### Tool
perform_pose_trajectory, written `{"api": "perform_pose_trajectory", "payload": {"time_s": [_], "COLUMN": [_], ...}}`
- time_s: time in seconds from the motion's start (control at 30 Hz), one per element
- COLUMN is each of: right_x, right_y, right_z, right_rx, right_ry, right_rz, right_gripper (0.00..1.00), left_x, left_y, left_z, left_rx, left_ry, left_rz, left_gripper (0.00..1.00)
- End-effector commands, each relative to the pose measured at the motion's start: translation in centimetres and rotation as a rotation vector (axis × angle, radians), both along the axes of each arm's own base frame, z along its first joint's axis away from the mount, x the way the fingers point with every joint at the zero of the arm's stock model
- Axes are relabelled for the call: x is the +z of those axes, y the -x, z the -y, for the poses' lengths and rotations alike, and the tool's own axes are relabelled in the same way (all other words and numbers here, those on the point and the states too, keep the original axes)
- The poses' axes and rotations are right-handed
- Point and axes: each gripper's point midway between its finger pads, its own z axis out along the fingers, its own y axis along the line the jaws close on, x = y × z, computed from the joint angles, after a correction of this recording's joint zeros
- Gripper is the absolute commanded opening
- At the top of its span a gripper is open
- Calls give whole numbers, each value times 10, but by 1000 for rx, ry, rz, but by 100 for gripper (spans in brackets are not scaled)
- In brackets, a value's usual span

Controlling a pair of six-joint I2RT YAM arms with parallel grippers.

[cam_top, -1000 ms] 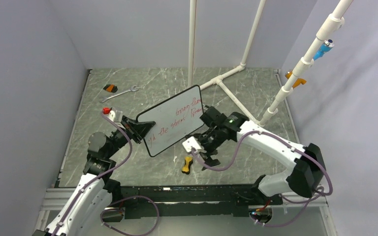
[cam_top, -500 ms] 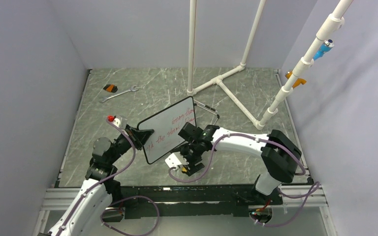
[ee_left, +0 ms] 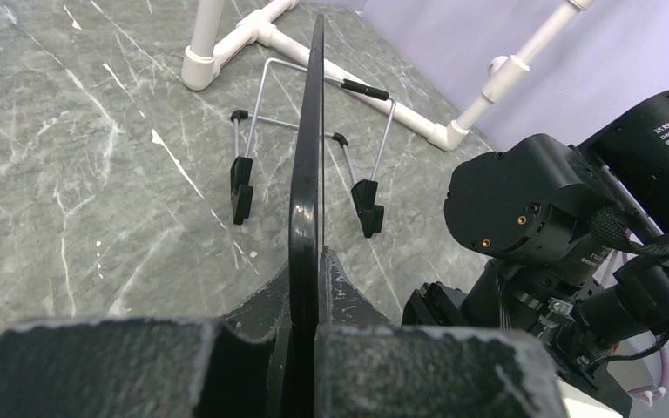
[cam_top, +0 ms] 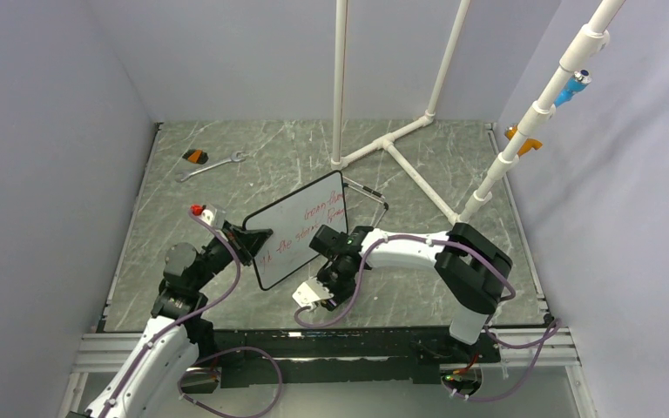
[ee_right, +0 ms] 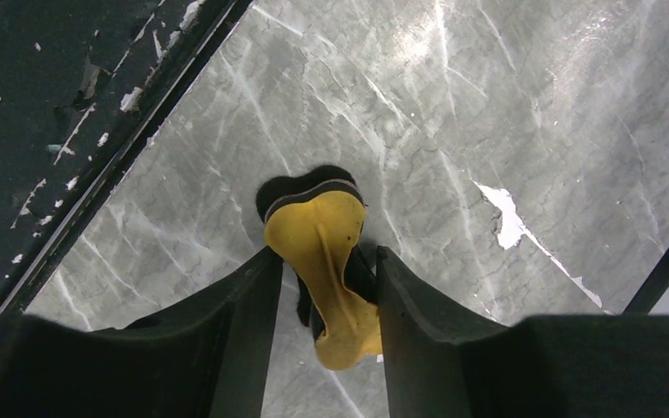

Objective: Erase the whiteboard
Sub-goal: Pick up the whiteboard eraser from the center of the board.

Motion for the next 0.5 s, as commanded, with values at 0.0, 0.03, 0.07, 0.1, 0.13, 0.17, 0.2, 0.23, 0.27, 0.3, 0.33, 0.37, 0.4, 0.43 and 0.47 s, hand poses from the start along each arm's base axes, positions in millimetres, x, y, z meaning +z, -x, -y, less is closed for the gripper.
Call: {"api": "perform_pose_trajectory", "payload": {"time_s": [0.0, 0.03, 0.07, 0.1, 0.13, 0.17, 0.2, 0.23, 0.27, 0.3, 0.33, 0.37, 0.4, 0.43, 0.47], "right_x": [-6, -5, -4, -2, -1, 0, 1, 4, 6, 10, 13, 19, 26, 35, 46], "right_y": [-4, -4, -2, -1, -1, -1, 0, 0, 2, 2, 1, 0, -2, -4, -5], "right_z": [1, 1, 1, 0, 0, 0, 0, 0, 0, 0, 0, 1, 2, 3, 4], "right_rx": [18, 11, 5, 0, -7, -18, -33, -51, -71, -93, -121, -149, -178, -213, -246], "right_ry": [15, 11, 10, 7, 4, 0, -2, -5, -12, -22, -36, -56, -75, -98, -126], "right_rz": [29, 23, 15, 10, 5, -3, -18, -37, -62, -85, -105, -122, -137, -155, -178], "right_gripper": [43, 43, 43, 44, 44, 42, 37, 27, 16, 1, 0, 0, 0, 0, 0], "left_x": [34, 34, 35, 34, 34, 34, 34, 34, 33, 32, 31, 31, 31, 30, 31], "left_y": [1, 2, 2, 2, 3, 4, 5, 6, 6, 7, 9, 11, 13, 15, 17], "left_z": [3, 4, 4, 4, 5, 6, 7, 8, 9, 11, 13, 15, 17, 19, 22], "left_rx": [-24, -27, -30, -32, -37, -43, -50, -58, -68, -79, -94, -110, -128, -148, -167], "left_ry": [27, 29, 29, 31, 34, 37, 40, 44, 50, 56, 63, 78, 91, 98, 110], "left_rz": [125, 124, 125, 125, 126, 126, 126, 125, 124, 117, 117, 113, 112, 104, 103], "left_gripper": [0, 0, 0, 0, 0, 0, 0, 0, 0, 0, 0, 0, 0, 0, 0]}}
